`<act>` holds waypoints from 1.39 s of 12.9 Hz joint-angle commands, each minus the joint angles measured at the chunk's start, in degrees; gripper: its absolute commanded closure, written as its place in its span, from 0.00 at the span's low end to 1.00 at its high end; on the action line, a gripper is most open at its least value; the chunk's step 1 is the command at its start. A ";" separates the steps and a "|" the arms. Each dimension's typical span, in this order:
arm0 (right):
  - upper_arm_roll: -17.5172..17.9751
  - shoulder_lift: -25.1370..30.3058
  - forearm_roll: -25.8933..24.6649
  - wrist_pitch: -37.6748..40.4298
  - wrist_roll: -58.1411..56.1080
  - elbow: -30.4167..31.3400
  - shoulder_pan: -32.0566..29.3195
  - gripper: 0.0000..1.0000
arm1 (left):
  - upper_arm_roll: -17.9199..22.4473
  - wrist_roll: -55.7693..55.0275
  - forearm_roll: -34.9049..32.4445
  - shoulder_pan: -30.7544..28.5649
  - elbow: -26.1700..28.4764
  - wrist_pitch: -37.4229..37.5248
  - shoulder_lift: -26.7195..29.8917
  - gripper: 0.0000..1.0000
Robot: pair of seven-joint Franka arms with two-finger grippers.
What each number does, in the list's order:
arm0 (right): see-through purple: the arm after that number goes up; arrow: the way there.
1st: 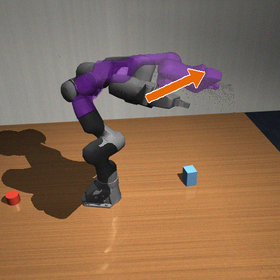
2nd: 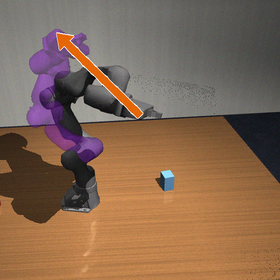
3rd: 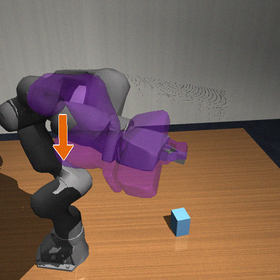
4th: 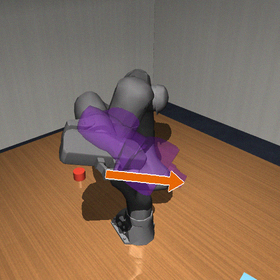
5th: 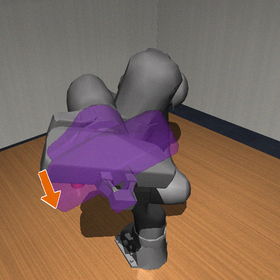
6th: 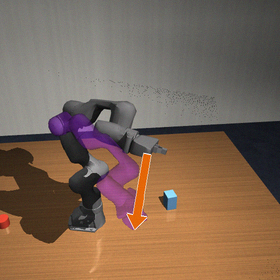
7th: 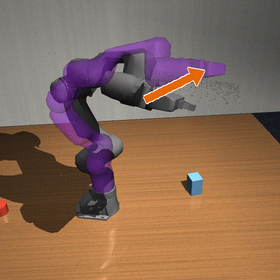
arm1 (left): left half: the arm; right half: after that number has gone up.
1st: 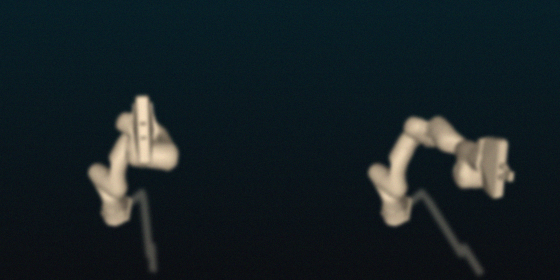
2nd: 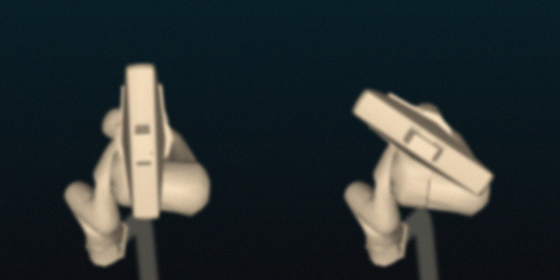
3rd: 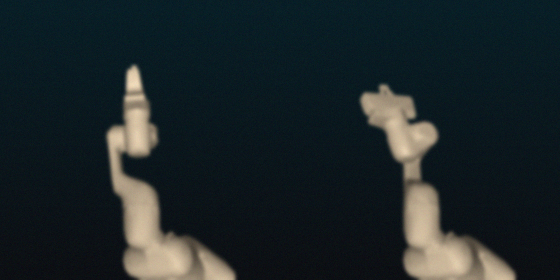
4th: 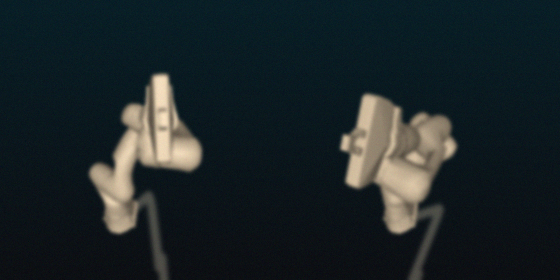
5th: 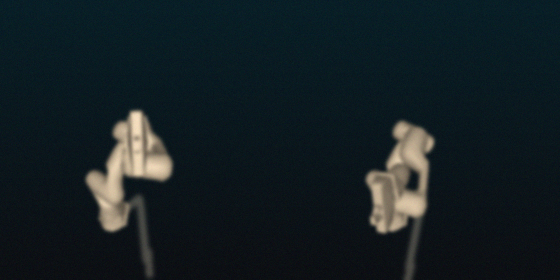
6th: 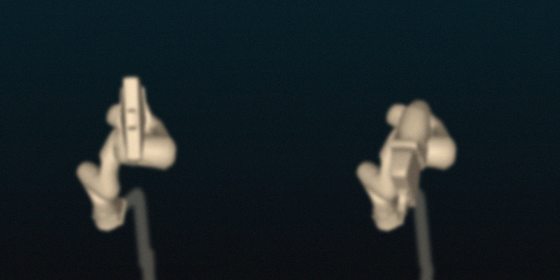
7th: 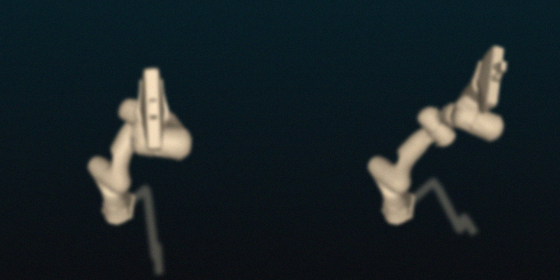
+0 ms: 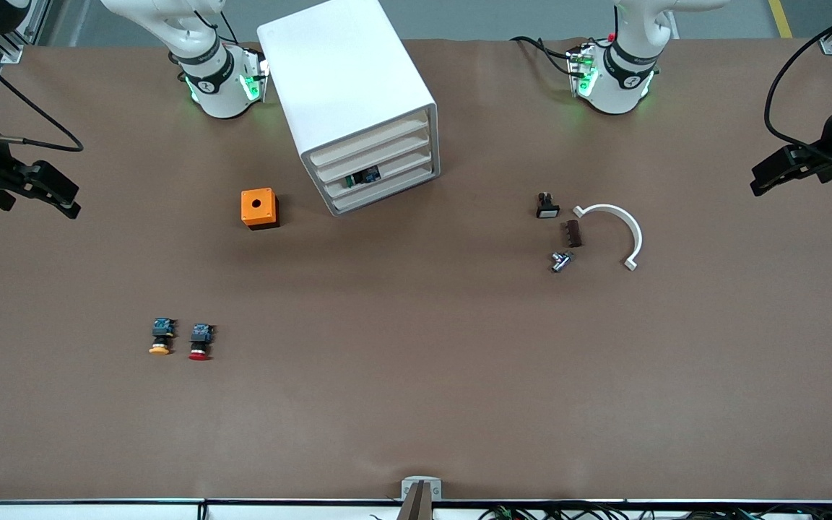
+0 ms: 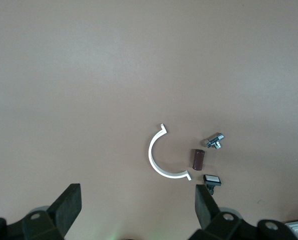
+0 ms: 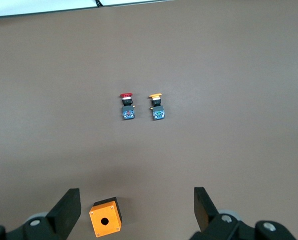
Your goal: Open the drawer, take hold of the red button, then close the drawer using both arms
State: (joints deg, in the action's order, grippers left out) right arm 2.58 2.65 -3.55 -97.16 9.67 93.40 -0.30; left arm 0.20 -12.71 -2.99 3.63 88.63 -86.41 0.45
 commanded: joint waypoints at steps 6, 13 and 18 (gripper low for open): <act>0.41 0.69 0.30 1.19 -1.05 -1.55 -0.23 0.00 | 0.07 3.92 0.70 -0.20 2.69 -0.51 3.51 0.00; 0.06 0.77 0.38 1.28 -0.97 -1.29 -0.23 0.00 | -0.02 3.75 0.70 -0.20 2.78 0.89 4.04 0.00; -0.03 0.86 0.38 1.28 -0.97 -1.11 -0.32 0.00 | 0.50 4.27 0.61 -0.29 1.12 1.86 3.95 0.00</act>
State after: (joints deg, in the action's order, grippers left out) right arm 2.58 2.71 -3.55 -96.49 9.40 92.16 -0.27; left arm 0.34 -10.02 -2.98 3.57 90.07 -85.43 3.00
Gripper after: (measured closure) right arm 0.000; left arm 0.000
